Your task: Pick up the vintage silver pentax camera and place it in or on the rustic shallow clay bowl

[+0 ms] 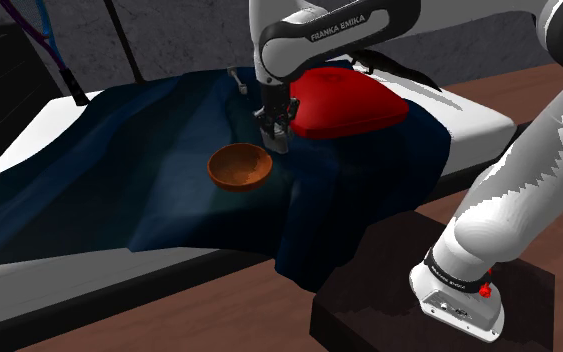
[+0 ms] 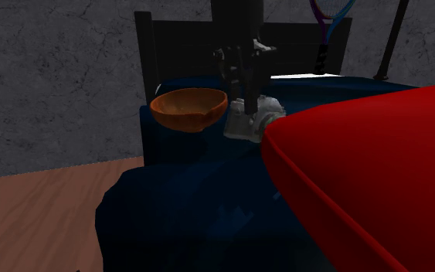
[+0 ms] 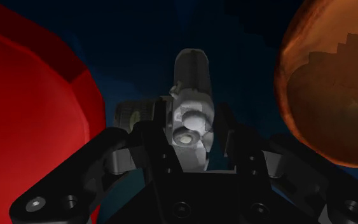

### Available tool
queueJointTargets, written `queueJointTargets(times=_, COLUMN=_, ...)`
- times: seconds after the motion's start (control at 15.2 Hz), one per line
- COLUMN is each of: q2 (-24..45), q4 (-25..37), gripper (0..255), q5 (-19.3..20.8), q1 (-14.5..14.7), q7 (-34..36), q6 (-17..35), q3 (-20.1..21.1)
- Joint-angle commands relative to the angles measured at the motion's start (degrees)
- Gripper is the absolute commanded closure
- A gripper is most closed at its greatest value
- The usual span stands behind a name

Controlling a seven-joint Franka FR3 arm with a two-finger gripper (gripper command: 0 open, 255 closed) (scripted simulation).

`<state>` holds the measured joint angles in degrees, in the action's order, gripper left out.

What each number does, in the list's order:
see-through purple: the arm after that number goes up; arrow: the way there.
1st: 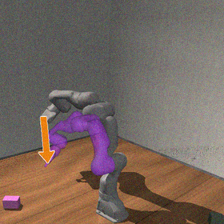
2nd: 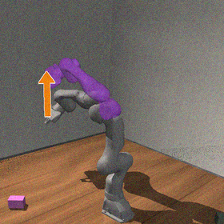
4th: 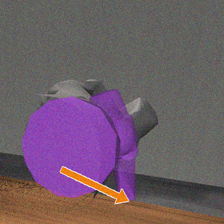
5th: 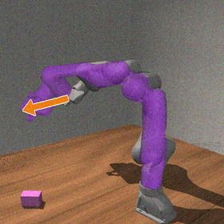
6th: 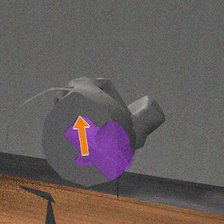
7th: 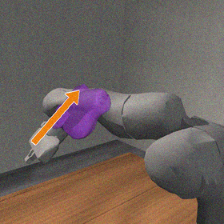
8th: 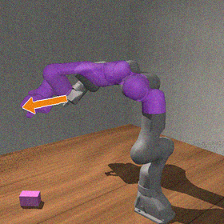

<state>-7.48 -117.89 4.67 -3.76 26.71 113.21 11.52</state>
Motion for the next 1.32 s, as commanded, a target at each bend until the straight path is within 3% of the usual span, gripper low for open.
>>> queueJointTargets(times=0.0, q2=-0.3, q4=1.3, gripper=255, q5=-0.1, q1=0.0, q7=-0.2, q6=-1.5, q3=0.0)
queueJointTargets(times=1.25, q2=-0.2, q4=16.1, gripper=255, q5=-0.4, q1=0.0, q7=-1.4, q6=-16.2, q3=-0.1)
